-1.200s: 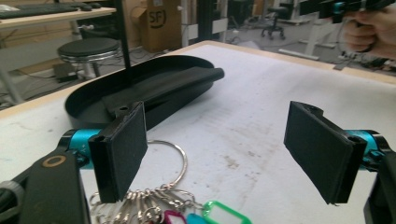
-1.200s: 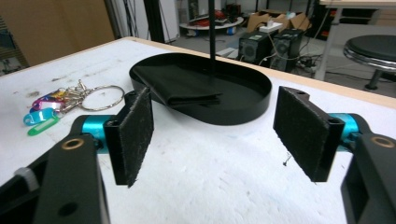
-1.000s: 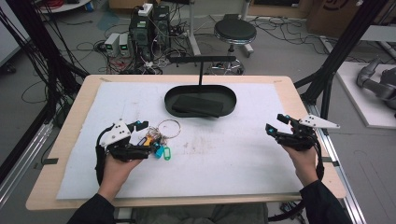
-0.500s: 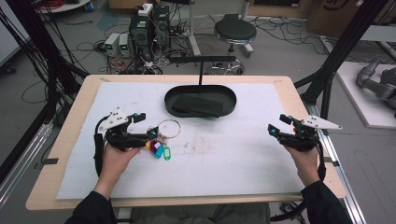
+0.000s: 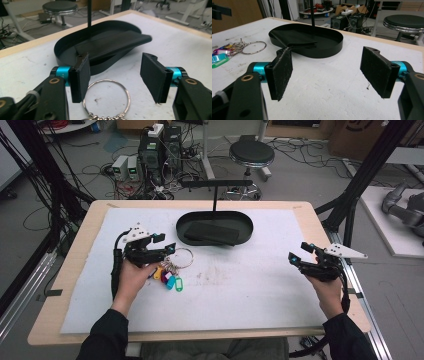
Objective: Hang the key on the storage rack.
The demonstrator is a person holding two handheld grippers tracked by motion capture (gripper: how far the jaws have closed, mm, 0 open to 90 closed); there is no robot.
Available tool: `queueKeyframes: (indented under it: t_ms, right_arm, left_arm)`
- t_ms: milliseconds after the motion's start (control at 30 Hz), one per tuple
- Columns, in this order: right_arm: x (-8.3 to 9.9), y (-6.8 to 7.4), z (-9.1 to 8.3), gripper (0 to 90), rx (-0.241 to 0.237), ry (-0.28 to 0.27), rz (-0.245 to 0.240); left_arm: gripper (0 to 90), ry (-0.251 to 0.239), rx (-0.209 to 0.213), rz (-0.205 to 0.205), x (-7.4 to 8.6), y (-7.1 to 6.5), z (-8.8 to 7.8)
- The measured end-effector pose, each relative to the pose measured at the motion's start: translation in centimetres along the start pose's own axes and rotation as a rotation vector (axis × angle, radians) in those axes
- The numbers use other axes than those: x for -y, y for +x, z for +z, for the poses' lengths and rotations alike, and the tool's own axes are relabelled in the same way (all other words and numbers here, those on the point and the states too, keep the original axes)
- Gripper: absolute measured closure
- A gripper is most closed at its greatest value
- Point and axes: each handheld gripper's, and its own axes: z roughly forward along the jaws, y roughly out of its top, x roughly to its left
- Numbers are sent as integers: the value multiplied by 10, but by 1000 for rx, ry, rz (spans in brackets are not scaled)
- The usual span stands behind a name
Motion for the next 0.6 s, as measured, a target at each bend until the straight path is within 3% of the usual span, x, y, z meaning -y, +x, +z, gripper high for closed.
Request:
queueKeyframes:
  t_ms: [367,600]
  right_arm:
    - [0,0,2,266,-7,3,-3]
    - [1,0,5,266,-9,12,-3]
  left_arm:
    - [532,109,-49,-44,10,17,29]
    - [592,176,-71,-51,17,24,44]
